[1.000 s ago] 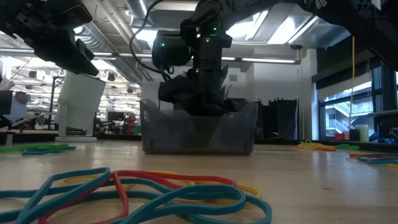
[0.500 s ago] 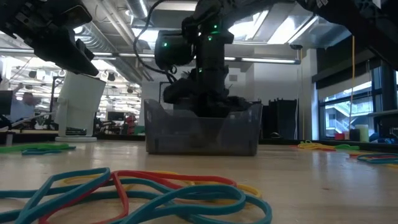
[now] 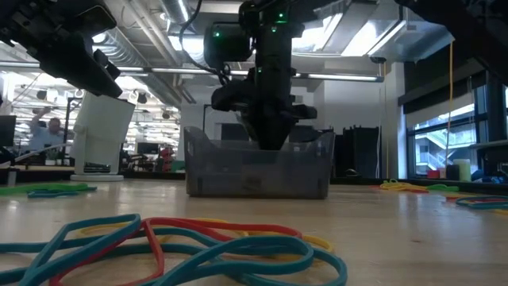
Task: Pick and place rubber bands into bin
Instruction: Put the black rubber band into the black bin, then put the blue rubber band into the black bin
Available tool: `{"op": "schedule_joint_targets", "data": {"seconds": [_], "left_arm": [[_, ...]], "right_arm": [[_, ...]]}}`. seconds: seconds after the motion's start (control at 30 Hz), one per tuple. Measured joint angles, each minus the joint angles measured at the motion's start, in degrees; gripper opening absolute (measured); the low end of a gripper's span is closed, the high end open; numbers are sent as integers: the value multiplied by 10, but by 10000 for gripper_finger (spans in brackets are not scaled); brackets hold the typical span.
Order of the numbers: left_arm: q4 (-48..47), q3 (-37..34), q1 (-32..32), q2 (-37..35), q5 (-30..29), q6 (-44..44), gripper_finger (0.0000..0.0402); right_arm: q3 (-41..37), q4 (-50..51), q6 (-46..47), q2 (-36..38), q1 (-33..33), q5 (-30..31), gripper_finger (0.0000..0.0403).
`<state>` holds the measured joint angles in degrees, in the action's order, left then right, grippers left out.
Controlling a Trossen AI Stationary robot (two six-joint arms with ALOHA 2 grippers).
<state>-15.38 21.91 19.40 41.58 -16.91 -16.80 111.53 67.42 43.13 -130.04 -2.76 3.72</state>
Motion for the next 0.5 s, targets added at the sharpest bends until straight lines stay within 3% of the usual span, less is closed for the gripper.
{"op": "schedule_joint_targets", "data": {"seconds": [0.4, 0.5], "left_arm": [[0, 3, 0, 0, 3, 0, 2], [0, 16, 1, 3, 5, 0, 2]], "right_arm": [[0, 17, -33, 8, 21, -3, 106], [0, 24, -52, 33, 32, 24, 109]]}}
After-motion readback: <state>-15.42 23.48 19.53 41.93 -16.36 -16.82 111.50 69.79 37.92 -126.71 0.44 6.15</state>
